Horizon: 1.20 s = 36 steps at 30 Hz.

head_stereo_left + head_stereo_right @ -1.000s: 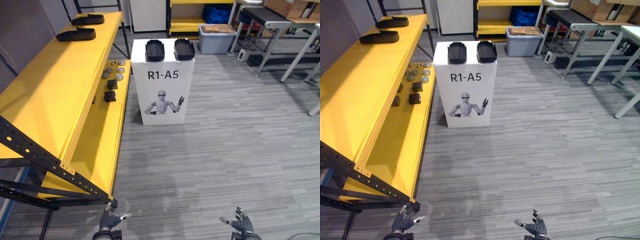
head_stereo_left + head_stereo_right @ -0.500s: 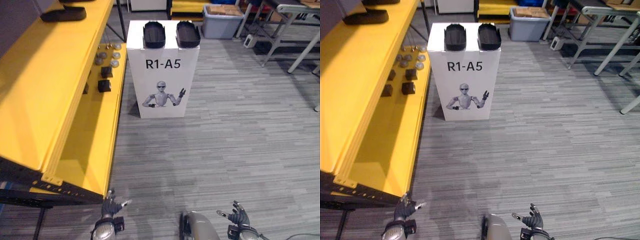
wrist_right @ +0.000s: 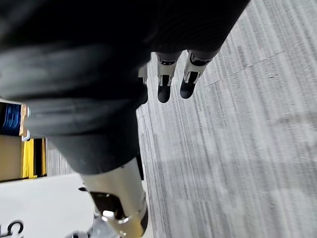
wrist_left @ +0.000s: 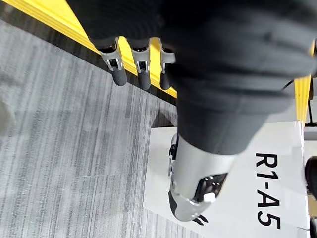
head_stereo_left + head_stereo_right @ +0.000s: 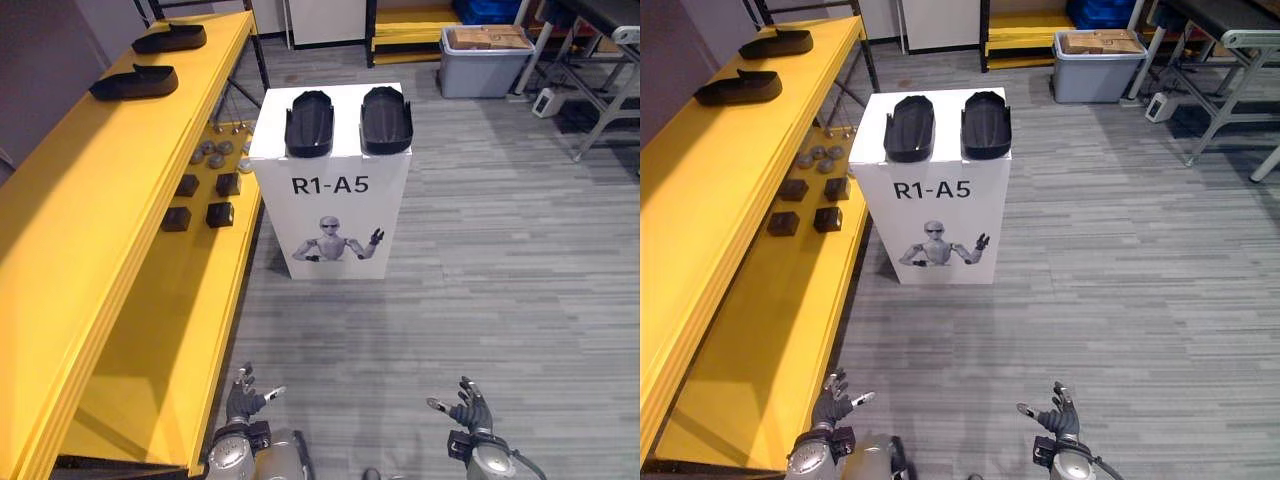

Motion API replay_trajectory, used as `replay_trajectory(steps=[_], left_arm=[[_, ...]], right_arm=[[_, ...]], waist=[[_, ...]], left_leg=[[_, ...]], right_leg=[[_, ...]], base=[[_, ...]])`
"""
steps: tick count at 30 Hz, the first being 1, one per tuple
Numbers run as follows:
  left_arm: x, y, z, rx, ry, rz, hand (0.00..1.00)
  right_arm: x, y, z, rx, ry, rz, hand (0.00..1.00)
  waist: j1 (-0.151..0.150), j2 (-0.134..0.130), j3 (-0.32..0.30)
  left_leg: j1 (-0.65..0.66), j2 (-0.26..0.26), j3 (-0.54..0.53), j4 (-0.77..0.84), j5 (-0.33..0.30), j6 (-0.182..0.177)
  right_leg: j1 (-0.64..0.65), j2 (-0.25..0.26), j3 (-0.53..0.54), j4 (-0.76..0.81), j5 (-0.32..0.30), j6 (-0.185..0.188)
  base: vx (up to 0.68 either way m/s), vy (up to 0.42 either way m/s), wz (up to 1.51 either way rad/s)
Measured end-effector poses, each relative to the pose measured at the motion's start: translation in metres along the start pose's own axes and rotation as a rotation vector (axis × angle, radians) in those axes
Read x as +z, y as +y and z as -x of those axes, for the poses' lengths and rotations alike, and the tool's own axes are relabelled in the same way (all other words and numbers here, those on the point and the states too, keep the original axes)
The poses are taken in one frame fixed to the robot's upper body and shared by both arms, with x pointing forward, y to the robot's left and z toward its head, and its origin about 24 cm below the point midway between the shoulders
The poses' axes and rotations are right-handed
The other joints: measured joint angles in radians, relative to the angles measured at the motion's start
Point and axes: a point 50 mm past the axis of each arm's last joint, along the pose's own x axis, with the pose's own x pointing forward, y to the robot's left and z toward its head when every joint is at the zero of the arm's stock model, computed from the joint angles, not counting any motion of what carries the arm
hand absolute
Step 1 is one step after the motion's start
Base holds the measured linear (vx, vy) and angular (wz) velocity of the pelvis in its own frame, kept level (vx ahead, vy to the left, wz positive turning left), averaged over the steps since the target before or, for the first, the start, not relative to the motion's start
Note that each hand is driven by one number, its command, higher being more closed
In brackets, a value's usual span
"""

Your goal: Walk over and take plastic housings, then place them on the shelf

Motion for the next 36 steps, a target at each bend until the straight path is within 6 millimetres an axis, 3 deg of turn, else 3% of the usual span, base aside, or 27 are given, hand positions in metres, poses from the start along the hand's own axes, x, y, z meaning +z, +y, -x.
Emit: replay_trajectory(steps=[1, 2, 3, 4, 5, 6, 7, 8, 10, 12, 14, 15, 16, 17, 18, 20, 21, 22, 23, 25, 27, 28, 29, 30, 31, 33, 36], left_arm=[[-0.002, 0.0, 0.0, 0.0, 0.007, -0.001, 0.0], [-0.004, 0.001, 0.001, 0.003, 0.014, -0.002, 0.0], [-0.007, 0.002, 0.003, 0.008, 0.026, -0.001, 0.0], [-0.009, 0.002, 0.004, 0.005, 0.036, -0.002, 0.0], [-0.011, 0.001, 0.004, 0.002, 0.041, -0.003, 0.0], [-0.014, 0.003, 0.005, 0.002, 0.053, -0.014, 0.0], [-0.014, 0.003, 0.004, 0.0, 0.057, -0.021, 0.0], [-0.013, 0.0, 0.002, -0.009, 0.063, -0.026, 0.0], [-0.009, 0.0, -0.001, -0.011, 0.047, -0.03, 0.0], [-0.002, 0.0, -0.006, -0.012, 0.03, -0.029, 0.0], [-0.001, 0.003, -0.008, -0.003, 0.031, -0.028, 0.0], [-0.003, 0.007, -0.009, 0.007, 0.043, -0.04, 0.0], [-0.005, 0.01, -0.009, 0.012, 0.051, -0.047, 0.0], [-0.01, 0.012, -0.009, 0.017, 0.077, -0.056, 0.0], [-0.018, 0.012, -0.007, 0.022, 0.115, -0.061, 0.0], [-0.023, 0.009, -0.006, 0.02, 0.135, -0.052, 0.0], [-0.022, 0.002, -0.006, 0.009, 0.129, -0.037, 0.0], [-0.021, -0.001, -0.006, 0.005, 0.124, -0.028, 0.0], [-0.018, -0.005, -0.006, -0.003, 0.111, -0.017, 0.0], [-0.014, -0.01, -0.007, -0.012, 0.089, -0.002, 0.0], [-0.012, -0.012, -0.007, -0.016, 0.082, 0.006, 0.0], [-0.013, -0.013, -0.006, -0.017, 0.085, 0.01, 0.0], [-0.014, -0.015, -0.006, -0.019, 0.088, 0.015, 0.0], [-0.015, -0.017, -0.005, -0.022, 0.093, 0.019, 0.0], [-0.015, -0.014, -0.006, -0.018, 0.093, 0.011, 0.0], [-0.018, -0.008, -0.005, -0.007, 0.106, -0.006, 0.0], [-0.025, 0.005, -0.002, 0.016, 0.132, -0.036, 0.0]], right_arm=[[-0.005, -0.004, 0.0, -0.019, 0.028, -0.002, 0.0], [-0.007, -0.004, 0.0, -0.021, 0.035, -0.001, 0.0], [-0.009, -0.004, 0.001, -0.02, 0.041, 0.004, 0.0], [-0.014, -0.005, 0.002, -0.025, 0.064, 0.005, 0.0], [-0.015, -0.004, 0.002, -0.022, 0.07, 0.003, 0.0], [-0.019, 0.001, 0.004, -0.013, 0.083, -0.007, 0.0], [-0.021, 0.003, 0.006, -0.009, 0.09, -0.011, 0.0], [-0.025, 0.005, 0.008, -0.004, 0.101, -0.012, 0.0], [-0.029, 0.01, 0.012, 0.024, 0.112, 0.016, 0.0], [-0.028, 0.016, 0.011, 0.052, 0.107, 0.03, 0.0], [-0.027, 0.019, 0.008, 0.059, 0.11, 0.031, 0.0], [-0.029, 0.02, 0.007, 0.062, 0.127, 0.033, 0.0], [-0.031, 0.02, 0.007, 0.062, 0.136, 0.035, 0.0], [-0.036, 0.017, 0.009, 0.056, 0.159, 0.04, 0.0], [-0.04, 0.01, 0.008, 0.038, 0.179, 0.051, 0.0], [-0.038, 0.006, 0.006, 0.02, 0.179, 0.041, 0.0], [-0.043, 0.001, 0.01, 0.001, 0.191, 0.037, 0.0], [-0.045, -0.001, 0.012, -0.003, 0.195, 0.04, 0.0], [-0.047, 0.0, 0.015, -0.002, 0.192, 0.035, 0.0], [-0.047, 0.003, 0.017, 0.001, 0.184, 0.009, 0.0], [-0.041, 0.005, 0.016, -0.005, 0.159, -0.023, 0.0], [-0.042, 0.004, 0.016, -0.012, 0.162, -0.043, 0.0], [-0.043, 0.002, 0.017, -0.02, 0.165, -0.047, 0.0], [-0.047, -0.003, 0.018, -0.042, 0.184, -0.065, 0.0], [-0.049, -0.001, 0.02, -0.046, 0.192, -0.079, 0.0], [-0.051, -0.003, 0.022, -0.054, 0.199, -0.082, 0.0], [-0.047, -0.004, 0.02, -0.06, 0.18, -0.087, 0.0]], waist=[[0.006, -0.006, -0.003], [0.013, -0.012, -0.011], [0.017, -0.027, -0.026], [0.013, -0.043, -0.023], [0.014, -0.046, -0.021], [0.011, -0.059, -0.019], [-0.002, -0.064, -0.02], [-0.016, -0.067, -0.019], [-0.014, -0.068, -0.023], [-0.019, -0.067, -0.024], [-0.025, -0.057, -0.027], [-0.035, -0.054, -0.025], [-0.038, -0.057, -0.027], [-0.048, -0.061, -0.03], [-0.036, -0.039, -0.038], [-0.037, -0.039, -0.036], [-0.041, -0.041, -0.034], [-0.044, -0.041, -0.033], [-0.043, -0.047, -0.03], [-0.023, -0.037, -0.037], [-0.011, -0.034, -0.038], [-0.011, -0.023, -0.045], [-0.013, -0.006, -0.054], [-0.013, 0.018, -0.072], [-0.013, -0.011, -0.073], [-0.013, -0.034, -0.078], [-0.014, -0.04, -0.08]], left_leg=[[0.004, -0.028, -0.04, -0.065, 0.093, 0.027], [0.011, -0.045, -0.051, -0.068, 0.131, 0.048], [0.016, -0.075, -0.048, -0.055, 0.16, 0.103], [0.038, -0.089, -0.017, -0.032, 0.11, 0.12], [0.061, -0.094, -0.004, -0.032, 0.099, 0.128], [0.12, -0.111, 0.008, -0.041, 0.067, 0.143], [0.148, -0.119, 0.005, -0.041, 0.052, 0.148], [0.213, -0.131, -0.004, -0.045, 0.019, 0.156], [0.302, -0.13, -0.012, -0.075, -0.019, 0.153], [0.393, -0.113, -0.032, -0.13, -0.031, 0.149], [0.428, -0.083, -0.045, -0.154, -0.038, 0.136], [0.457, -0.052, -0.06, -0.174, -0.051, 0.114], [0.467, -0.045, -0.072, -0.179, -0.058, 0.1], [0.484, -0.034, -0.092, -0.186, -0.063, 0.083], [0.485, 0.002, -0.105, -0.183, -0.058, 0.058], [0.48, 0.002, -0.108, -0.147, -0.016, -0.003], [0.459, 0.006, -0.107, -0.028, 0.002, -0.015], [0.43, 0.017, -0.106, 0.068, 0.01, -0.018], [0.351, 0.053, -0.096, 0.28, 0.015, -0.019], [0.256, 0.124, -0.035, 0.437, -0.04, -0.019], [0.213, 0.146, 0.018, 0.307, -0.054, -0.014], [0.209, 0.132, 0.013, 0.131, 0.003, 0.0], [0.202, 0.129, -0.004, 0.052, 0.065, 0.004], [0.211, 0.122, -0.028, -0.018, 0.07, 0.001], [0.237, 0.086, -0.017, -0.078, 0.087, 0.008], [0.275, 0.047, 0.006, -0.163, 0.118, 0.024], [0.335, 0.007, 0.042, -0.264, 0.146, 0.033]], right_leg=[[0.01, -0.005, 0.023, 0.004, -0.032, 0.016], [0.012, -0.016, 0.042, 0.016, -0.052, 0.029], [0.001, -0.05, 0.064, 0.074, -0.101, 0.062], [-0.046, -0.082, 0.079, 0.22, -0.137, 0.116], [-0.082, -0.094, 0.084, 0.331, -0.144, 0.128], [-0.187, -0.12, 0.078, 0.617, -0.108, 0.202], [-0.237, -0.14, 0.075, 0.741, -0.098, 0.23], [-0.294, -0.159, 0.069, 0.891, -0.102, 0.222], [-0.369, -0.179, 0.041, 0.952, -0.1, 0.211], [-0.458, -0.188, -0.008, 0.848, -0.112, 0.188], [-0.487, -0.163, -0.028, 0.674, -0.11, 0.187], [-0.493, -0.132, -0.03, 0.44, -0.067, 0.158], [-0.489, -0.118, -0.019, 0.34, 0.001, 0.155], [-0.456, -0.097, -0.004, 0.26, 0.162, 0.141], [-0.425, -0.063, -0.001, 0.232, 0.181, 0.078], [-0.415, -0.074, -0.007, 0.264, 0.139, 0.055], [-0.358, -0.085, -0.022, 0.245, 0.115, 0.055], [-0.318, -0.091, -0.04, 0.228, 0.108, 0.053], [-0.241, -0.094, -0.064, 0.19, 0.094, 0.048], [-0.172, -0.083, -0.074, 0.153, 0.084, 0.043], [-0.124, -0.084, -0.074, 0.112, 0.082, 0.049], [-0.119, -0.078, -0.081, 0.109, 0.072, 0.067], [-0.118, -0.065, -0.084, 0.109, 0.067, 0.074], [-0.117, -0.048, -0.079, 0.112, 0.054, 0.093], [-0.12, -0.077, -0.068, 0.113, 0.048, 0.103], [-0.128, -0.111, -0.058, 0.113, 0.041, 0.116], [-0.131, -0.138, -0.021, 0.113, 0.033, 0.129]], base=[[0.5, 0.152, -0.4], [0.5, 0.127, -0.58], [0.45, 0.096, -0.56], [0.45, 0.091, -0.51], [0.54, 0.14, -0.47], [0.53, 0.15, -0.23], [0.65, 0.169, -0.02], [0.55, 0.103, 0.13], [0.58, 0.052, 0.1], [0.55, -0.05, 0.23], [0.47, -0.131, 0.21], [0.48, -0.18, 0.29], [0.5, -0.206, 0.46], [0.44, -0.203, 0.24], [0.52, -0.265, 0.09], [0.54, -0.308, 0.17], [0.39, -0.238, 0.57], [0.35, -0.21, 0.73], [0.23, -0.142, 0.54], [0.24, -0.083, 0.18], [0.19, 0.019, -0.05], [0.12, 0.094, 0.05], [0.12, 0.151, 0.11], [0.17, 0.18, 0.13], [0.16, 0.161, 0.07], [0.12, 0.106, -0.04], [0.1, 0.123, -0.22]])
